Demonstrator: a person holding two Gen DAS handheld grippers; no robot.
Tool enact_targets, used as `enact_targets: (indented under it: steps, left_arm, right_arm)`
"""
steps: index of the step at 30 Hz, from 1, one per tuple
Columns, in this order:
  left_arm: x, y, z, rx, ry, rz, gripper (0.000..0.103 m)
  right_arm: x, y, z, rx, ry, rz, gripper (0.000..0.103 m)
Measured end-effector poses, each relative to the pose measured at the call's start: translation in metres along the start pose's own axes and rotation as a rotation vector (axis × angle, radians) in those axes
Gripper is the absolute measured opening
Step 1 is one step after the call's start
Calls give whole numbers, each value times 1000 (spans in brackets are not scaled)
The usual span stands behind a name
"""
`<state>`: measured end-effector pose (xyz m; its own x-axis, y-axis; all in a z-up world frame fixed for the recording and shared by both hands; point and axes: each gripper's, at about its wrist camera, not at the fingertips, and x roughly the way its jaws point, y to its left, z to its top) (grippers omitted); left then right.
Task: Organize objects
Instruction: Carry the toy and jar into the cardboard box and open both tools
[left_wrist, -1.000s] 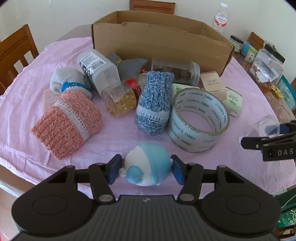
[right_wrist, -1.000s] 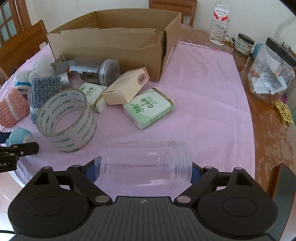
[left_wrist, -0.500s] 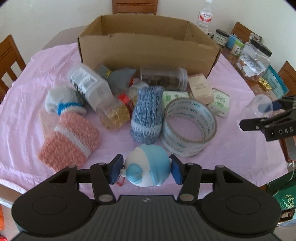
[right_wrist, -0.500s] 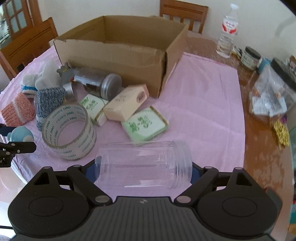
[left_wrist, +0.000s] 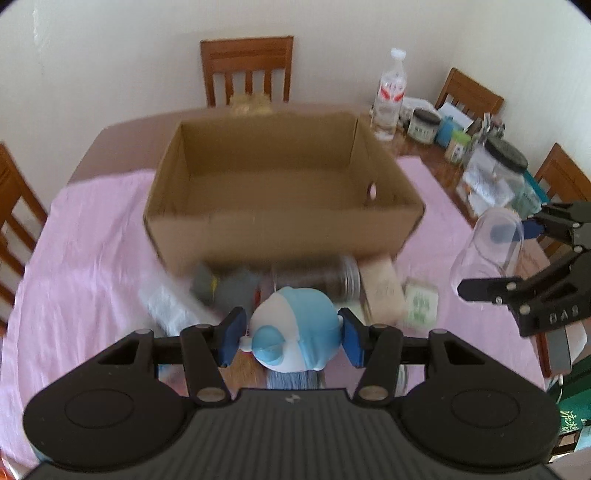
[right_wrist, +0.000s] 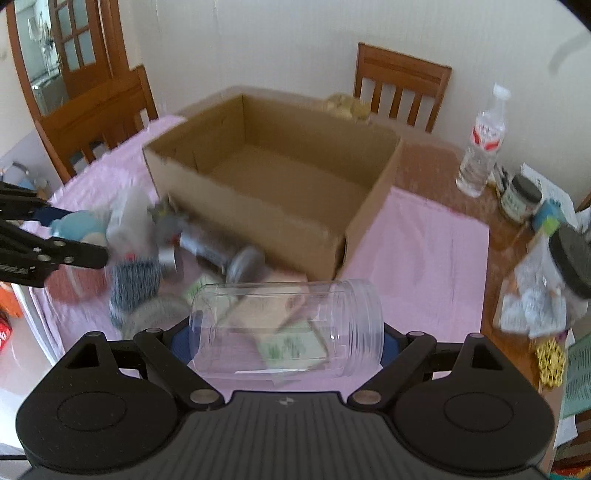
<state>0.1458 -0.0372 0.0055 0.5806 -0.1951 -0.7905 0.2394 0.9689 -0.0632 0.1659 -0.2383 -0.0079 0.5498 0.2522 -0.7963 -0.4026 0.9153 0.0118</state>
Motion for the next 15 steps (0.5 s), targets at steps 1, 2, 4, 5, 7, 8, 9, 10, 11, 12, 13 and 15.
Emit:
enact_targets:
  steps: [1, 2, 4, 5, 7, 8, 9, 10, 11, 12, 13, 15]
  left_arm:
    - [2, 0, 8, 6, -8, -4, 54]
    - [4, 2, 17, 14, -18, -11, 54]
    - [11, 6, 37, 39, -40, -19, 54]
    - [14, 9, 45, 48, -46, -20, 54]
    - [22, 13, 66, 68, -61, -23, 54]
    - [25, 15, 74, 75, -67, -23, 54]
    - [29, 17, 83, 82, -74, -23, 54]
    - [33, 19, 91, 89, -79, -26, 54]
    - [38, 21, 98, 95, -82, -29, 54]
    - [41, 23, 104, 99, -83, -32, 54]
    - [46, 24, 109, 102, -84, -35, 54]
    - [55, 27, 118, 103, -81, -43, 54]
  right_arm:
    - [-1, -1, 7, 4, -10, 0, 93]
    - [-2, -2, 14, 11, -21, -2, 93]
    - [-2, -4, 27, 19, -37, -4, 93]
    - [-2, -4, 35, 25, -48, -11, 93]
    - [-1, -6, 48, 36, -64, -24, 93]
    - [-1, -6, 56, 38, -75, -26, 93]
    - [1, -6, 63, 40, -90, -28, 93]
    - [2, -6, 69, 43, -99, -32, 93]
    - [5, -7, 76, 49, -101, -36, 93]
    - [8, -8, 83, 56, -105, -38, 93]
    - [13, -9, 89, 64, -108, -40, 93]
    - [22, -10, 98, 79, -107, -44, 93]
